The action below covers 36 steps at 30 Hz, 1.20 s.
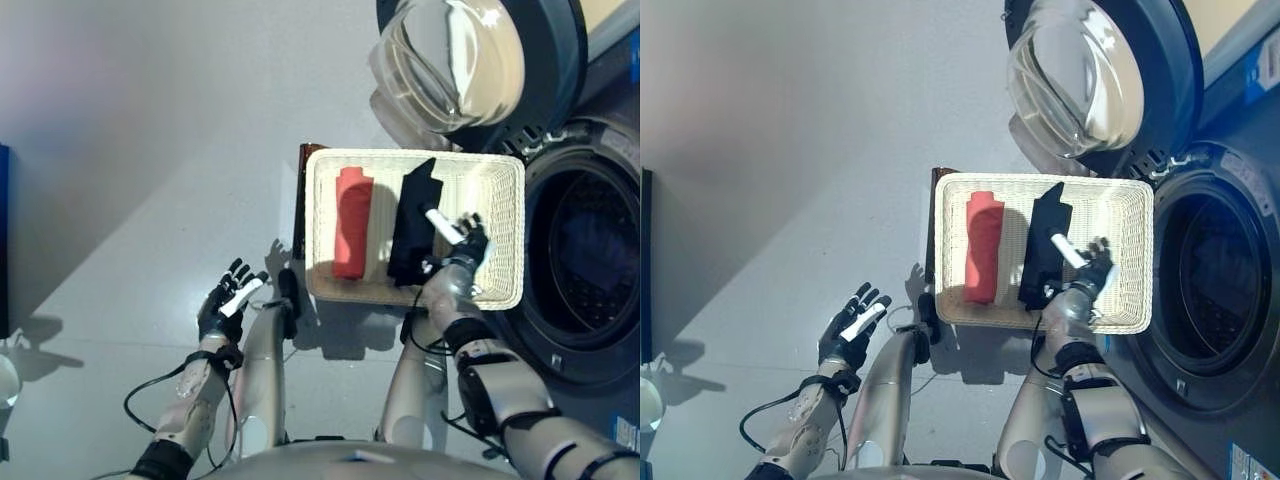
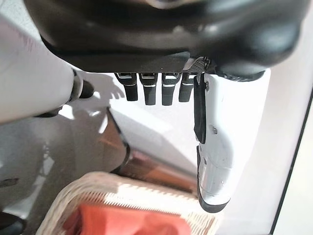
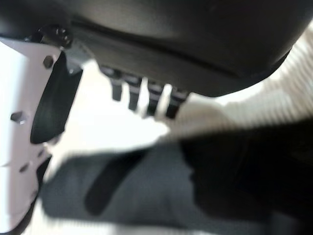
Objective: Pick up the clothes and place them into the washing machine
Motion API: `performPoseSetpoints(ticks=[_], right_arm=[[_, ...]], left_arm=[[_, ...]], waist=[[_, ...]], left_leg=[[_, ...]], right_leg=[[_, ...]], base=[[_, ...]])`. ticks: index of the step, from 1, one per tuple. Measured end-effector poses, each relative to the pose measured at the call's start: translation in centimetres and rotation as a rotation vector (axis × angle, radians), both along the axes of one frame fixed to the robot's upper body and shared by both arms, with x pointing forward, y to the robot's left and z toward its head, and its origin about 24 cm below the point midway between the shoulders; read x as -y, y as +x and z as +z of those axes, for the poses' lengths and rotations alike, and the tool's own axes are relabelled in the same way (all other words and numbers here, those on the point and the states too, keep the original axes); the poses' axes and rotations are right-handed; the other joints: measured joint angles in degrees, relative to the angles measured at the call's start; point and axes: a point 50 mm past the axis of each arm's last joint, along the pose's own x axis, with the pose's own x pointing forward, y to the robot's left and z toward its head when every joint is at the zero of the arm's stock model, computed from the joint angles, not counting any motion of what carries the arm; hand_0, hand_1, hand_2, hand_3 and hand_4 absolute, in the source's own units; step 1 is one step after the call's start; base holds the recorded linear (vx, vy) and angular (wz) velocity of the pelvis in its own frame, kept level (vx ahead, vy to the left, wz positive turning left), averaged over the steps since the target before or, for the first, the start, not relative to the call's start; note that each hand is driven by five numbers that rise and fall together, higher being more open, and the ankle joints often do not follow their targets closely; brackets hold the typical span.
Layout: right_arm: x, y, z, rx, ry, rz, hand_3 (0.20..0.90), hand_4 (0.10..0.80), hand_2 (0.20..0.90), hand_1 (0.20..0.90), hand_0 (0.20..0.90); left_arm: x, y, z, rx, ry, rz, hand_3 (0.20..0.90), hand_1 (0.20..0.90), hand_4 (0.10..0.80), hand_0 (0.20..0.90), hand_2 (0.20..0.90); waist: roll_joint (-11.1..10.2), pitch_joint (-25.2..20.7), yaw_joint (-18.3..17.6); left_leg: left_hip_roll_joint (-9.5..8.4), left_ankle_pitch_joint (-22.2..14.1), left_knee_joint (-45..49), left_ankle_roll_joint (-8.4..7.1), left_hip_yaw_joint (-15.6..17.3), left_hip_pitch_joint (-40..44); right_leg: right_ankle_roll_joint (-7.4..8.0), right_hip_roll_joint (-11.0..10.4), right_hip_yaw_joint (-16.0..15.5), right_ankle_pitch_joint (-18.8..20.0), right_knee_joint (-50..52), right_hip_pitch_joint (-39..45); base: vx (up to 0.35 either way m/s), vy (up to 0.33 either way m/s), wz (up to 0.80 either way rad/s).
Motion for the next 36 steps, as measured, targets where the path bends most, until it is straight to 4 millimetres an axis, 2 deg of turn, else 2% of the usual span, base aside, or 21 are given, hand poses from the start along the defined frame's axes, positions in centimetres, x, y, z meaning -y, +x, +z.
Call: performPoseSetpoints(ticks=[6,7,10,13,18,20,21,22,28,36], right_arm=[[0.5,-0.2,-1.3,-0.123,-0.067,0.022,0.9,0.8,0.9,0.9,0.9],[1.2,-0.5,-1.9,-0.209,-0.096,0.015,0.9,0.8,0.9,0.9,0.9],[2.4,-0.7,-2.1,-0.313,-0.186,0.031,0.9,0.8,0.9,0.9,0.9],[4.1,-1.2,-2.1,-0.429,-0.303,0.044,0.9,0.8,0.9,0.9,0.9],[5.2,-2.4,-3.0,-0.615,-0.526,0.147,0.9,0.8,0.9,0.9,0.9],[5.7,-2.8,-3.2,-0.658,-0.555,0.155,0.9,0.8,0.9,0.9,0.9],[6.2,-3.1,-3.3,-0.691,-0.573,0.154,0.595,0.582,0.595,0.595,0.595],[6.9,-3.4,-3.2,-0.714,-0.578,0.139,0.2,0.3,0.2,0.2,0.2],[9.9,-4.6,-2.6,-0.776,-0.58,0.072,0.2,0.3,0.2,0.2,0.2],[11.0,-6.2,-3.5,-0.842,-0.5,0.075,0.2,0.3,0.2,0.2,0.2]], left_arm=[[-0.1,0.1,0.2,0.013,0.007,0.004,0.9,0.9,0.8,0.9,0.9],[0.0,0.2,0.2,0.017,0.009,-0.002,0.9,0.9,0.8,0.9,0.9],[0.0,0.1,0.3,0.019,0.016,-0.02,0.9,0.9,0.8,0.9,0.9],[-0.3,0.0,0.3,0.026,0.04,-0.065,0.9,0.9,0.8,0.9,0.9],[-0.7,-0.5,0.2,0.016,0.05,-0.069,0.9,0.9,0.8,0.9,0.9],[-0.7,-0.5,0.1,0.015,0.05,-0.072,0.9,0.9,0.8,0.9,0.9],[-0.7,-0.6,0.2,0.02,0.049,-0.085,0.9,0.9,0.8,0.9,0.9],[-0.6,-0.9,0.2,0.021,0.051,-0.094,0.9,0.9,0.8,0.9,0.9],[-0.8,-1.4,0.0,0.003,0.05,-0.104,0.9,0.9,0.8,0.9,0.9],[-0.6,-1.3,0.0,-0.001,0.045,-0.122,0.9,0.9,0.8,0.9,0.9]], waist=[[-0.3,-0.1,1.4],[-0.4,-0.2,2.2],[-0.3,-0.3,3.2],[-0.3,-0.5,5.9],[-0.1,-2.2,8.0],[0.1,-2.8,8.8],[0.4,-3.5,9.0],[1.0,-4.6,9.0],[1.7,-5.7,10.9],[3.2,-6.7,12.0]], left_leg=[[-1.0,0.5,-0.1,0.23,-1.2,0.0],[-1.24,0.8,-0.2,0.29,-1.5,-0.1],[-1.99,1.3,-0.8,0.18,-2.1,0.0],[-2.74,1.5,-1.1,0.48,-2.5,-0.2],[-4.14,1.9,-1.4,0.67,-2.5,-0.5],[-4.5,1.9,-1.6,0.77,-2.7,-0.6],[-4.94,2.2,-2.3,0.92,-2.8,-0.7],[-5.0,2.6,-2.4,1.09,-3.0,-1.6],[-6.12,3.1,-2.9,1.1,-3.7,-2.8],[-6.75,3.7,-3.3,1.83,-3.6,-2.9]], right_leg=[[0.02,-1.0,-1.3,0.0,0.2,1.1],[0.03,-1.2,-1.6,0.0,0.2,1.3],[0.03,-1.9,-2.4,0.0,0.1,1.9],[0.02,-2.5,-2.5,0.0,0.2,1.9],[0.02,-3.7,-2.6,0.0,0.1,2.0],[0.05,-4.0,-2.6,0.0,0.1,1.9],[0.04,-4.5,-2.9,-0.1,0.0,2.0],[0.16,-4.6,-3.4,-0.2,-0.2,1.9],[0.1,-5.6,-4.3,-0.2,-0.9,1.8],[0.11,-6.2,-4.9,-0.2,-1.5,1.9]], base=[[0.006,-0.009,0.14],[0.009,0.008,0.13],[0.012,0.009,0.19],[0.004,0.017,0.13],[-0.004,0.0,0.11],[-0.002,0.006,0.12],[0.006,0.024,0.28],[0.008,0.029,0.33],[0.012,0.015,0.14],[0.01,0.007,0.03]])
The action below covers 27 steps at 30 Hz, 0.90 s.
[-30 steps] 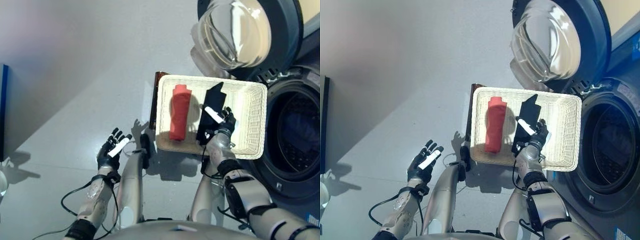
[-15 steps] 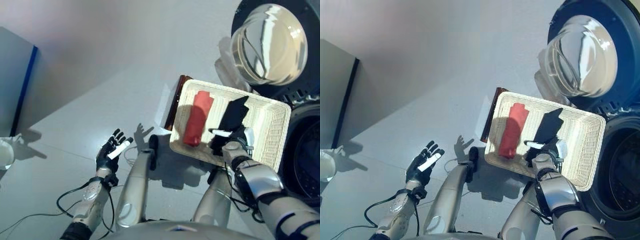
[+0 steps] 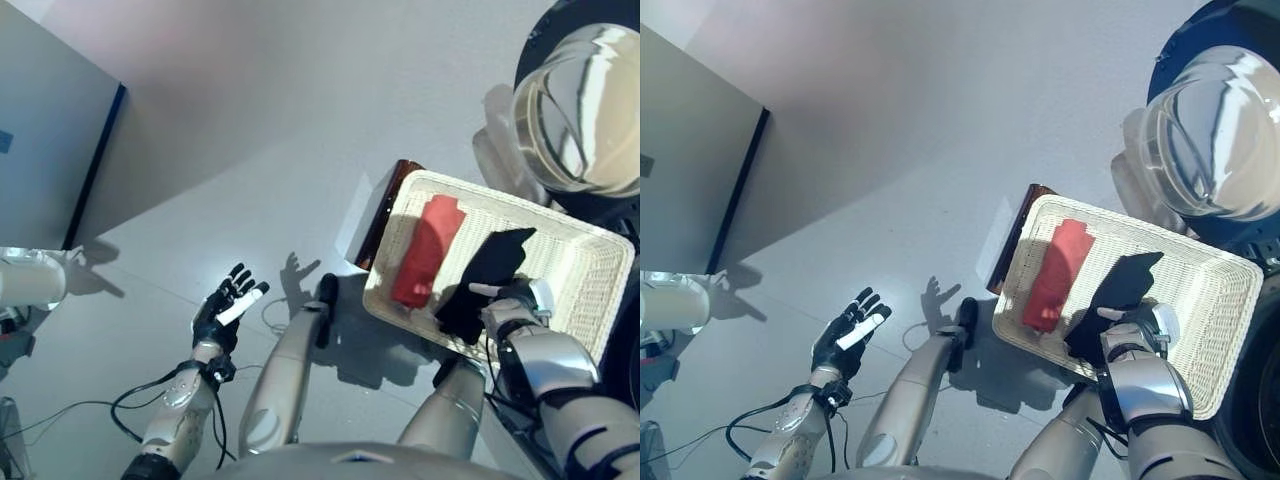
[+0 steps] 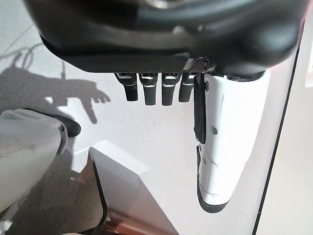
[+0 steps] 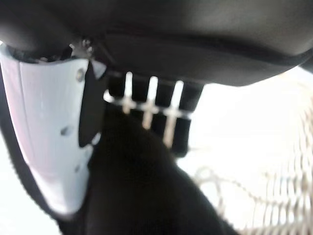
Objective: Pick up the clothes and place them into the washing machine
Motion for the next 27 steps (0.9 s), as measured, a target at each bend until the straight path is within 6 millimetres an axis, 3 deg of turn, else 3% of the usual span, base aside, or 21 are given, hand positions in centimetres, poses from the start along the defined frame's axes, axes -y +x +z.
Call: performPoseSetpoints(ticks=[6,12,19,27], right_arm=[[0.1,-0.7,-0.6,0.008,0.051,-0.04,0.2,0.3,0.2,0.2,0.2],[0.2,-1.9,-1.6,0.112,0.202,-0.219,0.2,0.3,0.2,0.2,0.2],[1.1,-2.9,-2.0,0.512,0.46,-0.599,0.2,0.3,0.2,0.2,0.2],[2.4,-1.6,0.5,0.983,0.607,-0.876,0.2,0.3,0.2,0.2,0.2]], left_arm=[[0.1,0.1,0.1,0.008,0.001,-0.02,0.9,0.9,0.8,0.9,0.9],[0.1,0.1,0.1,0.006,0.012,-0.024,0.9,0.9,0.8,0.9,0.9],[-0.4,0.0,-0.1,-0.01,0.034,-0.002,0.9,0.9,0.8,0.9,0.9],[-0.5,-0.1,-0.2,-0.019,-0.005,0.022,0.9,0.9,0.8,0.9,0.9]], waist=[[0.1,-0.1,-0.2],[0.0,-0.2,-1.7],[-1.0,0.1,-5.5],[-1.8,0.5,-9.0]], left_leg=[[0.02,0.0,0.1,0.12,0.0,0.0],[0.2,-0.5,1.4,0.27,0.3,0.0],[2.48,-2.8,4.2,0.66,3.4,-1.3],[4.38,-4.1,5.1,0.15,5.8,-1.5]], right_leg=[[0.0,0.0,-0.1,0.0,0.0,0.0],[0.0,0.2,0.9,0.0,0.5,-0.2],[-0.1,2.0,4.6,0.5,-0.3,-3.0],[0.05,3.3,7.3,2.7,-0.5,-6.1]], base=[[0.0,0.0,0.0],[-0.001,0.003,-0.04],[-0.018,-0.002,-0.3],[0.001,-0.005,-0.25]])
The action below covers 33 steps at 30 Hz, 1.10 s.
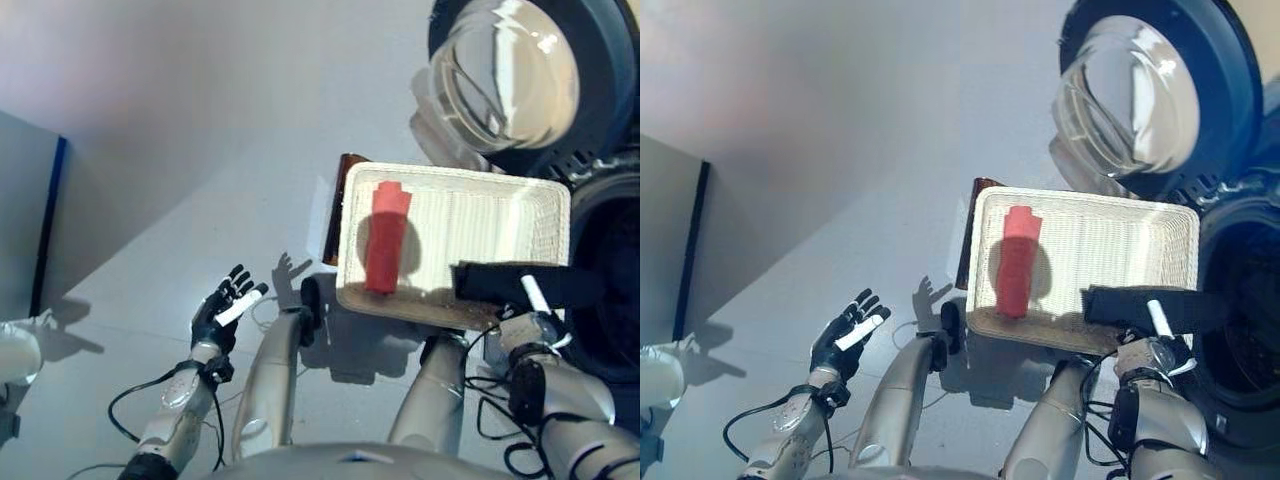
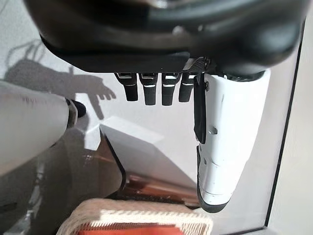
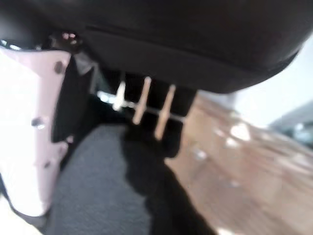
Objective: Pick up the clothes and place them into the washing machine
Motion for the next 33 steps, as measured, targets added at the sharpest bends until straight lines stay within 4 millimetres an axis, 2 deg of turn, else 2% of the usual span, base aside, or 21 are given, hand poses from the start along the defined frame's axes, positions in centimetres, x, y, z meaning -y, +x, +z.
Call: performPoseSetpoints(ticks=[5,7,11,20,23,29,30,31,32,33], right_arm=[[0.4,0.7,1.5,0.166,0.023,-0.132,0.2,0.3,0.2,0.2,0.2],[0.8,1.2,2.6,0.287,0.08,-0.247,0.2,0.3,0.2,0.2,0.2],[2.3,0.9,4.0,0.442,0.171,-0.452,0.2,0.3,0.2,0.2,0.2],[5.8,0.0,7.0,0.448,0.148,-0.554,0.2,0.3,0.2,0.2,0.2],[7.6,-0.8,8.8,0.478,0.151,-0.628,0.2,0.3,0.2,0.2,0.2],[8.6,-1.2,10.2,0.516,0.192,-0.703,0.2,0.3,0.2,0.2,0.2],[8.6,-1.2,10.2,0.515,0.194,-0.704,0.387,0.433,0.387,0.387,0.387],[8.6,-1.3,10.2,0.513,0.195,-0.705,0.472,0.494,0.472,0.472,0.472],[8.6,-1.3,10.1,0.509,0.198,-0.708,0.9,0.8,0.9,0.9,0.9],[8.6,-1.3,10.2,0.506,0.2,-0.709,0.9,0.8,0.9,0.9,0.9]], left_arm=[[0.1,0.0,0.0,-0.001,-0.021,0.007,0.9,0.9,0.8,0.9,0.9],[0.2,-0.1,-0.1,-0.004,-0.023,0.007,0.9,0.9,0.8,0.9,0.9],[0.2,-0.1,-0.1,-0.009,-0.027,0.004,0.9,0.9,0.8,0.9,0.9],[0.5,-0.5,-0.4,-0.023,-0.043,0.001,0.9,0.9,0.8,0.9,0.9],[1.0,-0.6,-0.5,-0.029,-0.046,-0.026,0.9,0.9,0.8,0.9,0.9],[0.9,-0.8,-0.5,-0.034,-0.043,-0.027,0.9,0.9,0.8,0.9,0.9],[0.9,-0.8,-0.5,-0.035,-0.042,-0.028,0.9,0.9,0.8,0.9,0.9],[0.9,-0.8,-0.5,-0.035,-0.041,-0.028,0.9,0.9,0.8,0.9,0.9],[0.8,-0.7,-0.4,-0.033,-0.039,-0.029,0.9,0.9,0.8,0.9,0.9],[0.8,-0.7,-0.4,-0.032,-0.037,-0.03,0.9,0.9,0.8,0.9,0.9]], waist=[[0.0,0.2,-1.7],[0.1,0.4,-2.0],[0.5,0.6,-1.8],[1.3,1.0,-1.5],[2.1,1.3,-1.2],[2.3,1.3,-1.0],[2.3,1.3,-1.0],[2.3,1.3,-0.9],[2.3,1.3,-0.8],[2.3,1.3,-0.7]], left_leg=[[0.91,-0.5,-0.3,-0.51,0.1,0.6],[0.91,-0.4,-0.8,-0.67,0.2,1.3],[0.91,-0.2,-1.9,-0.93,0.2,1.8],[0.76,-0.2,-2.2,-0.94,0.4,1.8],[0.74,-0.2,-2.3,-0.94,0.4,1.7],[0.74,-0.2,-2.6,-0.98,0.9,1.4],[0.74,-0.2,-2.4,-0.99,1.0,1.4],[0.74,-0.3,-2.3,-0.97,1.1,1.4],[0.74,-0.3,-2.2,-0.92,1.4,1.3],[0.74,-0.5,-2.1,-0.94,1.4,1.2]], right_leg=[[0.03,0.8,0.1,0.0,-0.1,-0.1],[0.04,0.8,0.2,0.0,-0.3,0.1],[0.03,0.8,0.1,0.0,-0.6,0.2],[0.09,0.7,0.1,-0.1,-0.9,0.1],[0.09,0.6,0.1,-0.1,-0.9,0.0],[0.08,0.7,0.7,-0.1,-0.8,-1.2],[0.08,0.7,0.8,-0.1,-0.8,-1.2],[0.08,0.7,1.0,-0.1,-0.8,-1.3],[0.11,0.7,1.4,0.0,-0.8,-1.7],[0.16,0.7,1.4,0.0,-0.7,-1.9]], base=[[0.026,-0.025,-0.12],[0.025,-0.017,-0.07],[0.018,-0.004,-0.01],[0.001,-0.003,0.0],[0.0,0.0,0.0],[0.0,0.002,-0.01],[-0.042,0.006,-0.05],[-0.018,-0.005,-0.07],[-0.017,-0.004,-0.07],[0.01,-0.011,-0.06]])
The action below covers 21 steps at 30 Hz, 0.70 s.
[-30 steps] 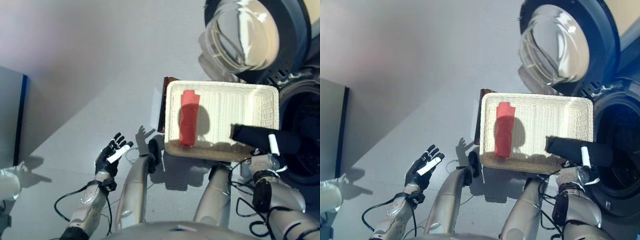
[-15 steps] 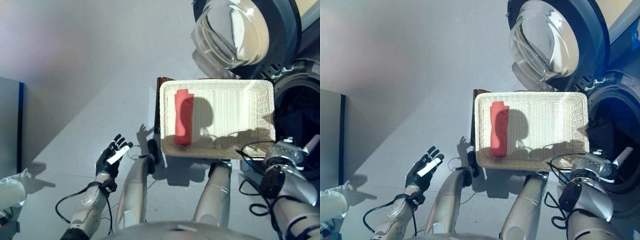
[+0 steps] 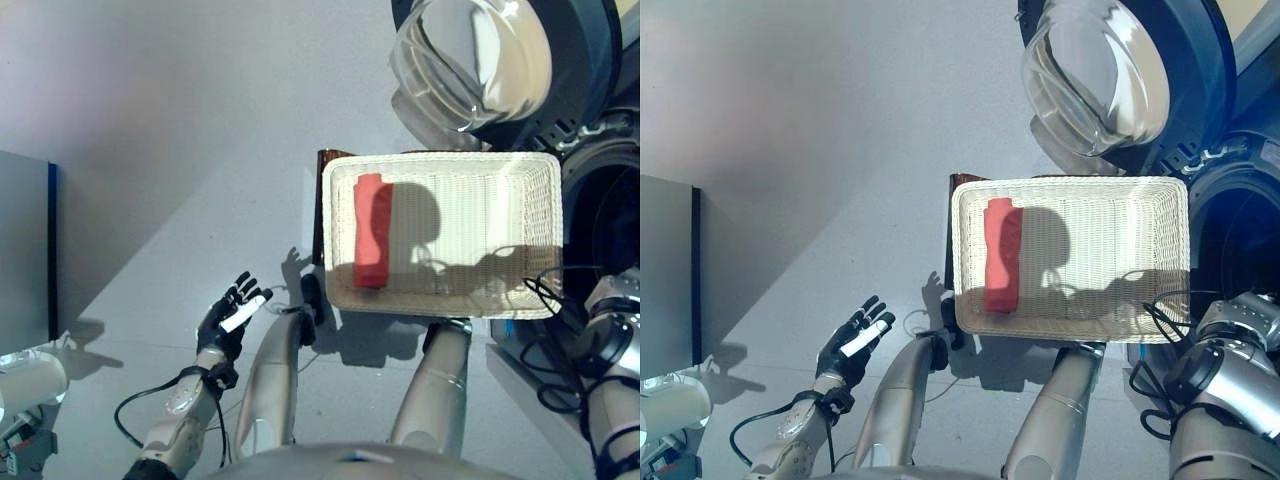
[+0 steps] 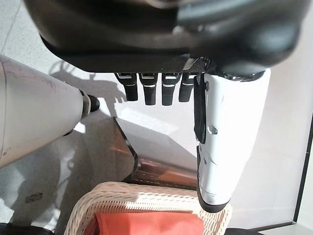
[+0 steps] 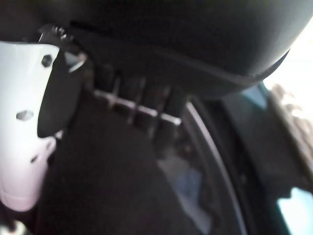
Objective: Pick up the clothes and place them into the washing machine
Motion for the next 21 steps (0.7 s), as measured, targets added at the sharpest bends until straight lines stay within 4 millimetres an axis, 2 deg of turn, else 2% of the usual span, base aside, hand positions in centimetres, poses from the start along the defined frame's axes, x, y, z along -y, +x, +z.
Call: performPoseSetpoints(ticks=[8,12,20,21], right_arm=[[-0.2,0.1,-0.4,-0.051,-0.014,0.041,0.9,0.8,0.9,0.9,0.9],[-1.0,0.9,-0.9,-0.073,-0.07,0.11,0.9,0.8,0.9,0.9,0.9],[-5.0,3.5,-3.6,-0.083,-0.121,0.288,0.9,0.8,0.9,0.9,0.9],[-6.4,4.1,-4.5,-0.148,-0.172,0.387,0.9,0.8,0.9,0.9,0.9]], left_arm=[[0.0,0.1,0.1,0.004,0.0,-0.002,0.9,0.9,0.8,0.9,0.9],[0.0,0.0,0.0,0.004,-0.001,0.0,0.9,0.9,0.8,0.9,0.9],[-0.3,-0.4,-0.2,-0.009,-0.012,0.018,0.9,0.9,0.8,0.9,0.9],[-0.4,-0.6,-0.2,-0.01,-0.012,0.023,0.9,0.9,0.8,0.9,0.9]], waist=[[0.0,0.0,0.3],[-0.2,0.1,0.2],[-2.3,1.1,0.2],[-2.8,1.4,0.4]], left_leg=[[0.04,-0.2,1.1,0.09,-0.3,0.0],[0.09,-0.2,1.2,0.1,-1.8,0.0],[0.11,0.4,0.9,-0.15,-3.5,0.3],[0.06,0.8,0.8,-0.17,-3.9,0.3]], right_leg=[[0.11,0.1,0.0,0.1,1.0,0.3],[0.1,0.2,-1.3,0.0,0.8,2.0],[0.05,0.2,-3.4,0.0,0.5,4.3],[0.06,0.4,-4.1,0.0,0.7,4.8]], base=[[-0.021,-0.009,0.0],[-0.04,-0.01,0.1],[-0.012,-0.004,0.1],[-0.007,-0.039,0.16]])
